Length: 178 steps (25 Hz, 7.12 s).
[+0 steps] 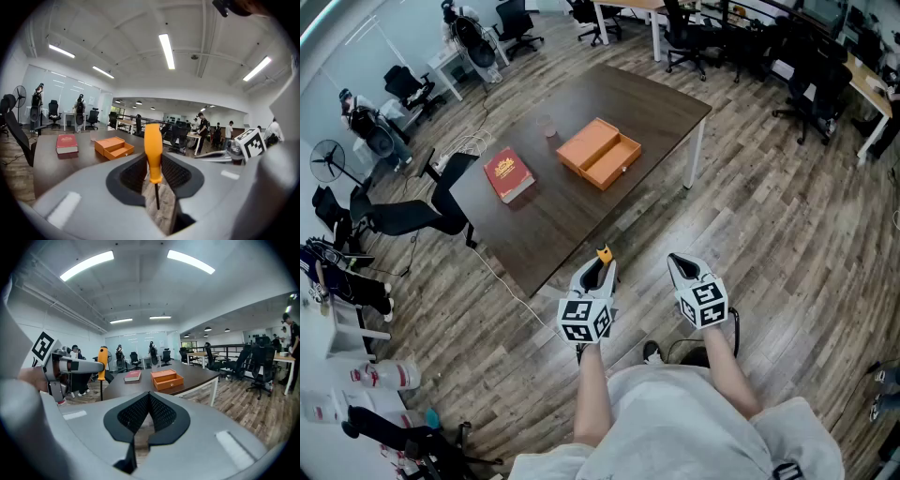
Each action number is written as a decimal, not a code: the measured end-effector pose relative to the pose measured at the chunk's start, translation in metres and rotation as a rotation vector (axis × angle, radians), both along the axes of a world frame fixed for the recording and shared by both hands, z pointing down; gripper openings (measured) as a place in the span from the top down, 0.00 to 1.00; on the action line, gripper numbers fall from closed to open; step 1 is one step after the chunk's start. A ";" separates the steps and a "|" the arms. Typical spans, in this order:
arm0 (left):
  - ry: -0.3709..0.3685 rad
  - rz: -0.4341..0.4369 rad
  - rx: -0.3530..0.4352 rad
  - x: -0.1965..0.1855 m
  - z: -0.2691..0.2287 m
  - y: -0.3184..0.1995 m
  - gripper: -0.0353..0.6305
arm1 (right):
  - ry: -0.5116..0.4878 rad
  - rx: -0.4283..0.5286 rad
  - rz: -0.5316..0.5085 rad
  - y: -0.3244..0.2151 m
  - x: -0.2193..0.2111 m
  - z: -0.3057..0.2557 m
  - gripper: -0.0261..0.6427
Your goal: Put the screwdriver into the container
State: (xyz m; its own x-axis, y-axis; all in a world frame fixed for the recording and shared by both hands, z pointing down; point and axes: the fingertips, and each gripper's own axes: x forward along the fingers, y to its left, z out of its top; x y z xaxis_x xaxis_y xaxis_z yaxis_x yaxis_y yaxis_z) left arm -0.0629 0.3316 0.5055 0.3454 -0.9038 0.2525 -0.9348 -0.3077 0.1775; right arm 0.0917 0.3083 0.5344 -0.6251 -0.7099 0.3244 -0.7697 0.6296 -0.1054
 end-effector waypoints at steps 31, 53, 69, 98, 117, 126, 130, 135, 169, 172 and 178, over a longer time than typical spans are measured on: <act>-0.039 0.059 -0.015 -0.007 0.007 -0.131 0.72 | -0.103 -0.073 -0.036 -0.119 -0.017 0.021 0.96; 0.032 0.015 -0.020 -0.025 -0.007 -0.349 0.72 | -0.107 -0.035 -0.126 -0.329 -0.031 0.015 0.96; 0.004 0.040 -0.086 -0.027 0.017 -0.416 0.72 | -0.110 -0.086 -0.082 -0.395 -0.024 0.040 0.96; -0.031 0.290 -0.167 -0.061 0.062 -0.506 0.72 | -0.015 -0.099 -0.004 -0.444 -0.080 0.052 0.96; -0.160 0.328 -0.352 -0.096 0.142 -0.491 0.72 | -0.003 -0.173 -0.082 -0.463 -0.117 0.088 0.96; -0.239 0.375 -0.444 -0.092 0.183 -0.483 0.72 | 0.007 -0.247 -0.032 -0.460 -0.097 0.118 0.96; -0.345 0.420 -0.477 -0.090 0.202 -0.480 0.72 | -0.002 -0.261 0.004 -0.463 -0.087 0.124 0.96; -0.434 0.471 -0.503 -0.081 0.215 -0.481 0.72 | -0.009 -0.270 0.022 -0.464 -0.081 0.126 0.96; -0.421 0.448 -0.658 -0.058 0.261 -0.486 0.72 | 0.045 -0.264 -0.078 -0.480 -0.088 0.106 0.96; -0.432 0.452 -0.657 -0.056 0.261 -0.487 0.72 | 0.044 -0.259 -0.074 -0.483 -0.087 0.104 0.96; -0.467 0.435 -0.667 -0.062 0.266 -0.486 0.71 | 0.059 -0.257 -0.085 -0.479 -0.091 0.106 0.96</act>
State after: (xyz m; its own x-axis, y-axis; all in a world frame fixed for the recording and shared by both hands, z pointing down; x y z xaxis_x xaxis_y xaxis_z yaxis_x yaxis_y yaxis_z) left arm -0.1244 -0.1548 0.7710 0.3528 -0.3355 0.8735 -0.7822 -0.6180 0.0786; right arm 0.0010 -0.1705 0.6409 -0.6533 -0.5458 0.5247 -0.7251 0.6503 -0.2264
